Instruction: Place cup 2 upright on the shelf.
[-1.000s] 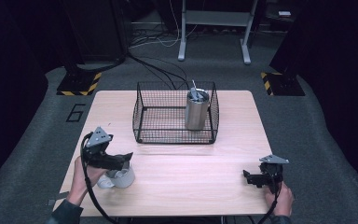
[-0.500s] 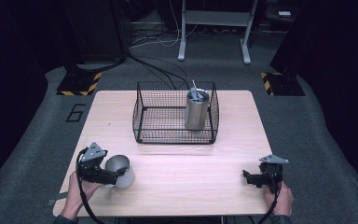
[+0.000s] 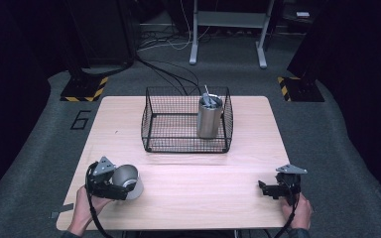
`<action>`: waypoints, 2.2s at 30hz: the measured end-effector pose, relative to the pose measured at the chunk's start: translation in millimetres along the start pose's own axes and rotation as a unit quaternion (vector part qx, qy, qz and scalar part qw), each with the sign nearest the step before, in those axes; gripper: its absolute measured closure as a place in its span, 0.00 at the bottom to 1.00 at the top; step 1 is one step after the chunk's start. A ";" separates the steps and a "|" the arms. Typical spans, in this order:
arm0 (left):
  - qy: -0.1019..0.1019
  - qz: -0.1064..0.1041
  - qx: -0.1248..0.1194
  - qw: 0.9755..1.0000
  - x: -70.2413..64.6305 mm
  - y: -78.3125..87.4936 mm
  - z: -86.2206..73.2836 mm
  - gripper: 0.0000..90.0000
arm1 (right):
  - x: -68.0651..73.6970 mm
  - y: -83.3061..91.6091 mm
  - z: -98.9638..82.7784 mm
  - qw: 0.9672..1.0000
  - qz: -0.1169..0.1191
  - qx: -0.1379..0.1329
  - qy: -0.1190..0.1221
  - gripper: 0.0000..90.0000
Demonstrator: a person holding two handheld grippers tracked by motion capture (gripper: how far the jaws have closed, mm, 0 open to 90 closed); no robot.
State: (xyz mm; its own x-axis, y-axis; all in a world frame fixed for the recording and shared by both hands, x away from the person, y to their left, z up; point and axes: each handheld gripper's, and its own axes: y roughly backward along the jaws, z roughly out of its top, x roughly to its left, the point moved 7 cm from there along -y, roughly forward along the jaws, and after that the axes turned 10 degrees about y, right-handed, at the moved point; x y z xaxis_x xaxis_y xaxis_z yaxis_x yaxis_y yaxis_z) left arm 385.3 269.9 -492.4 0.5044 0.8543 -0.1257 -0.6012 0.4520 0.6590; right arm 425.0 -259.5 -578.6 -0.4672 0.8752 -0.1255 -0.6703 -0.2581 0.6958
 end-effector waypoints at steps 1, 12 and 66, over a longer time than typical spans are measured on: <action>0.002 -0.002 0.000 1.000 -0.5 -0.9 -0.2 0.01 | 0.0 0.0 0.0 1.000 0.000 0.000 0.000 0.00; -0.012 0.011 0.008 1.000 -1.9 -9.9 -5.7 0.05 | 0.0 0.0 0.0 1.000 0.000 0.000 0.000 0.00; -0.060 -0.040 -0.026 0.997 -37.6 -14.2 62.3 0.07 | 0.0 0.0 0.0 1.000 0.000 0.000 0.000 0.00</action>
State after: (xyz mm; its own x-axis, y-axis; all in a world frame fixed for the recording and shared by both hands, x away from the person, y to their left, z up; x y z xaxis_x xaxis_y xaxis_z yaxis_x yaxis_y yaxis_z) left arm 413.5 215.3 -450.9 0.6200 0.7800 -0.0848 -0.5862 0.5323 0.6108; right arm 425.0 -259.4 -578.6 -0.4671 0.8752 -0.1255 -0.6705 -0.2581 0.6956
